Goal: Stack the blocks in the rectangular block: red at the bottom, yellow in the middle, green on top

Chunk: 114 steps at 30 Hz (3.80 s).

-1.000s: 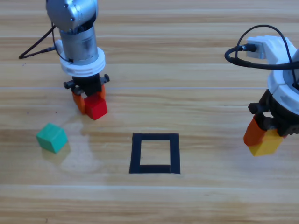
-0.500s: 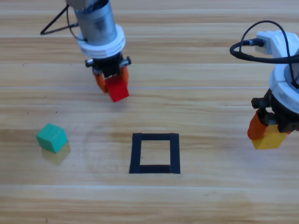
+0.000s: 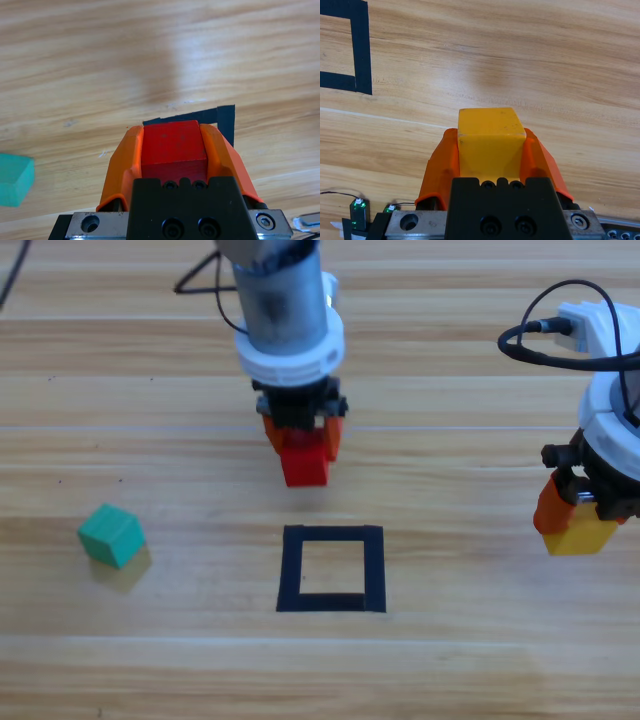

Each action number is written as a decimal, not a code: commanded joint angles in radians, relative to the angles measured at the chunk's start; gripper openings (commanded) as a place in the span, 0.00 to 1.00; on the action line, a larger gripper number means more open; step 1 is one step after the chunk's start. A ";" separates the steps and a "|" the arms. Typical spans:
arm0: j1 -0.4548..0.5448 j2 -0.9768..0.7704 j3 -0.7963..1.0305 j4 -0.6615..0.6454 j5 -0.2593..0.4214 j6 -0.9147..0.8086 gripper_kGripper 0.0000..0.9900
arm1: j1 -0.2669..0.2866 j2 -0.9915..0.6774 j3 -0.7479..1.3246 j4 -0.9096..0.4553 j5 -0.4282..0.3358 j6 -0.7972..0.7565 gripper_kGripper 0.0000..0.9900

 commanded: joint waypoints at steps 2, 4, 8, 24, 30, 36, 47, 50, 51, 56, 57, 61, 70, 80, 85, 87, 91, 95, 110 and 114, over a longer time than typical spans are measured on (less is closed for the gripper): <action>-0.096 0.070 0.025 0.023 0.037 -0.013 0.00 | 0.030 -0.063 0.027 -0.007 -0.011 0.000 0.00; -0.113 0.067 0.029 0.025 0.055 -0.044 0.00 | 0.030 -0.063 0.027 -0.007 -0.011 0.000 0.00; -0.139 0.070 0.037 0.025 0.084 -0.096 0.00 | 0.030 -0.063 0.027 -0.007 -0.006 0.002 0.00; -0.245 0.064 0.085 0.015 0.161 -0.291 0.00 | 0.030 -0.063 0.038 -0.007 0.011 -0.001 0.00; -0.248 0.069 0.086 0.003 0.144 -0.291 0.00 | 0.030 -0.063 0.041 -0.007 0.012 -0.001 0.00; -0.240 0.061 0.108 -0.008 0.129 -0.291 0.00 | 0.030 -0.052 0.038 -0.007 0.014 -0.011 0.00; -0.208 -0.063 0.396 -0.219 0.089 -0.275 0.00 | 0.030 -0.047 0.039 -0.007 0.016 -0.007 0.00; -0.208 -0.063 0.391 -0.219 0.089 -0.277 0.00 | 0.030 -0.047 0.041 -0.007 0.016 -0.007 0.00; -0.208 -0.063 0.390 -0.219 0.087 -0.275 0.00 | 0.030 -0.047 0.041 -0.007 0.016 -0.007 0.00; -0.208 -0.065 0.370 -0.219 0.086 -0.275 0.00 | 0.030 -0.047 0.043 -0.007 0.016 -0.006 0.00; -0.208 -0.066 0.365 -0.218 0.084 -0.274 0.00 | 0.030 -0.046 0.041 -0.007 0.016 -0.006 0.00; -0.208 -0.070 0.338 -0.218 0.080 -0.262 0.00 | 0.030 -0.046 0.043 -0.007 0.016 -0.007 0.00; -0.204 -0.060 0.364 -0.245 0.083 -0.255 0.00 | 0.030 -0.046 0.043 -0.009 0.016 -0.007 0.00; -0.181 -0.070 0.393 -0.267 0.086 -0.242 0.00 | 0.030 -0.043 0.041 -0.009 0.020 -0.009 0.00; -0.179 -0.066 0.393 -0.267 0.089 -0.248 0.00 | 0.030 -0.041 0.039 -0.009 0.020 -0.011 0.00; -0.181 -0.065 0.393 -0.270 0.089 -0.248 0.00 | 0.030 -0.040 0.038 -0.009 0.020 -0.011 0.00; -0.179 -0.062 0.393 -0.273 0.089 -0.251 0.00 | 0.030 -0.035 0.038 -0.009 0.020 -0.011 0.00; -0.181 -0.057 0.393 -0.275 0.089 -0.257 0.00 | 0.030 -0.032 0.036 -0.009 0.020 -0.011 0.00; -0.184 -0.079 0.411 -0.282 0.101 -0.282 1.00 | 0.030 -0.032 0.038 -0.009 0.023 -0.011 0.00; -0.184 -0.097 0.416 -0.282 0.103 -0.278 1.00 | 0.035 -0.033 0.035 -0.010 0.029 0.006 0.00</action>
